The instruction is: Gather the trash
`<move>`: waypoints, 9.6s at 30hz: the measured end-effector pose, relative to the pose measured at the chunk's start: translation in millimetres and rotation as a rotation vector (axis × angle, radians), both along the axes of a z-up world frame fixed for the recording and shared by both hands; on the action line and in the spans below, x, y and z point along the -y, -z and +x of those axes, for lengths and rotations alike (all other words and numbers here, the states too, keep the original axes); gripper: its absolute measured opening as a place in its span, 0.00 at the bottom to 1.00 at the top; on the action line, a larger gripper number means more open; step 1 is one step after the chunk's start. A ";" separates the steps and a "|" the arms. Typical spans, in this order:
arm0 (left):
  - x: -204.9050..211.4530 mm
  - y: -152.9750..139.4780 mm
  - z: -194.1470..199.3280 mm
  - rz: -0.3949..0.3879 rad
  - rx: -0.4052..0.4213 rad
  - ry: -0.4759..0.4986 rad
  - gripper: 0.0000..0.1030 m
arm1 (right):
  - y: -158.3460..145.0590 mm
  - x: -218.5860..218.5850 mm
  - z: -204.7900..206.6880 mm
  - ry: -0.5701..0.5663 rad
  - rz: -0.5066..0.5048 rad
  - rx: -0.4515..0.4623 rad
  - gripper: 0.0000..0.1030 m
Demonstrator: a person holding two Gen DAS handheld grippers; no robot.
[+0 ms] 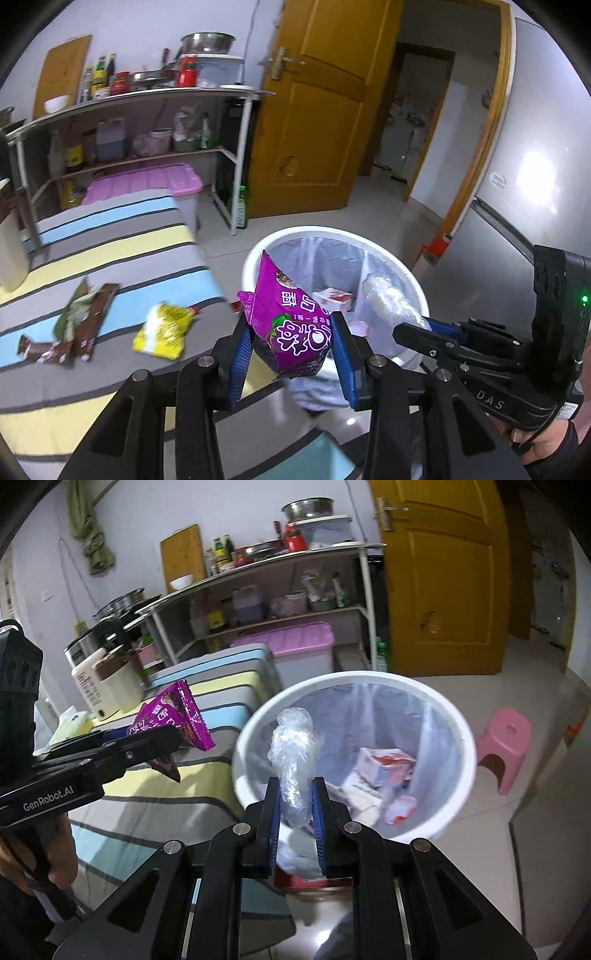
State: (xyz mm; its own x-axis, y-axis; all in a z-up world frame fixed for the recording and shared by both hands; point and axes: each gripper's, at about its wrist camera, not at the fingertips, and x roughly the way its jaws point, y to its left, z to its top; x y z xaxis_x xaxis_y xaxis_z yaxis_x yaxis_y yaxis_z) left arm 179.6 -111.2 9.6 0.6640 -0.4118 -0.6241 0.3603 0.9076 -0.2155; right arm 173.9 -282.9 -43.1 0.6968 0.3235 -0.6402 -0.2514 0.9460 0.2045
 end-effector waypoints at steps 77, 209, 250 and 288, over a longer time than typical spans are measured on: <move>-153.1 8.1 -41.8 -0.004 -0.010 -0.351 0.52 | 0.3 -93.9 3.9 -0.160 0.066 -0.035 0.40; -112.4 11.8 -62.1 0.052 -0.039 -0.248 0.11 | -15.3 -83.3 -11.2 -0.144 0.085 -0.008 0.26; 32.5 15.3 37.1 0.039 -0.048 0.020 0.11 | 12.0 26.4 35.9 0.122 0.063 -0.089 0.28; -8.5 7.1 26.1 -0.035 -0.036 -0.033 0.17 | -5.0 13.1 6.5 0.089 0.104 -0.036 0.36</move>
State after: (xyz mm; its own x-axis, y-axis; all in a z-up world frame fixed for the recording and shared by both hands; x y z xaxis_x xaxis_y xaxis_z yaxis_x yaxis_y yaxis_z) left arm 205.7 -102.7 2.5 0.6549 -0.4121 -0.6335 0.3216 0.9105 -0.2598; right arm 180.3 -296.0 -38.1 0.7028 0.3270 -0.6318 -0.1579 0.9376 0.3096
